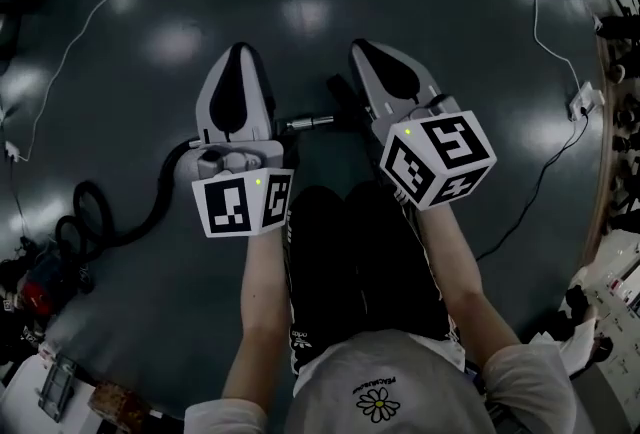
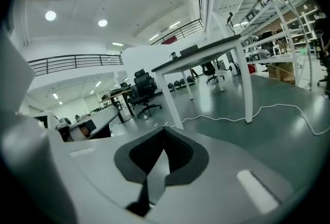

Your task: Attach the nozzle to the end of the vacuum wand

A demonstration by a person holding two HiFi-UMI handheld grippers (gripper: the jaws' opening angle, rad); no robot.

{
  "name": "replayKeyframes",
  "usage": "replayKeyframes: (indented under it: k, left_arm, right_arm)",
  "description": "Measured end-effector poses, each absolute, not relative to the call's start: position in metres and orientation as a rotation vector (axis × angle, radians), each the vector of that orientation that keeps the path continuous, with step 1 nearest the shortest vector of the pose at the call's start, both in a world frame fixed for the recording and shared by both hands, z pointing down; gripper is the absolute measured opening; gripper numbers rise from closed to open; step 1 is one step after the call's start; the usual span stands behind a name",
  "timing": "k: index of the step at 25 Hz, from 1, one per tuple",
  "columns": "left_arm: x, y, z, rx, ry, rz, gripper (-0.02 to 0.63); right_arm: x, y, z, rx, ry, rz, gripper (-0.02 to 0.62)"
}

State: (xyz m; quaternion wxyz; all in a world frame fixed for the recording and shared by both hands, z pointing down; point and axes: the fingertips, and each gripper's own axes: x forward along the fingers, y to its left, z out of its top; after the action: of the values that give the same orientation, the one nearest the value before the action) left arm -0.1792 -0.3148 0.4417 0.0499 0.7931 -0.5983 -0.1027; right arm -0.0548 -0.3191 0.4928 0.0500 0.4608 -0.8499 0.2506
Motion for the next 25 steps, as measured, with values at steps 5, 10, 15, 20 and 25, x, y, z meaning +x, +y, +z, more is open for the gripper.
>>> replayKeyframes:
  k: [5, 10, 15, 20, 25]
  left_arm:
    - [-0.186, -0.307, 0.273, 2.389, -1.832, -0.283, 0.003]
    - [-0.189, -0.285, 0.131, 2.373, -1.785, -0.24, 0.003]
    - [-0.18, -0.241, 0.06, 2.371, -1.709, -0.287, 0.003]
    - [-0.146, -0.205, 0.028, 2.418, -1.693, -0.279, 0.003]
    - [-0.114, -0.174, 0.014, 2.452, -1.675, -0.24, 0.003]
  right_arm:
    - [-0.067, -0.314, 0.325, 1.411, -2.564, 0.837, 0.008]
    - [-0.075, -0.289, 0.165, 1.467, -2.524, 0.779, 0.008]
    - [-0.069, -0.242, 0.087, 1.495, -2.533, 0.724, 0.008]
    - [-0.057, -0.2, 0.072, 1.383, -2.578, 0.653, 0.008]
    - [-0.043, -0.169, 0.066, 1.336, -2.598, 0.622, 0.008]
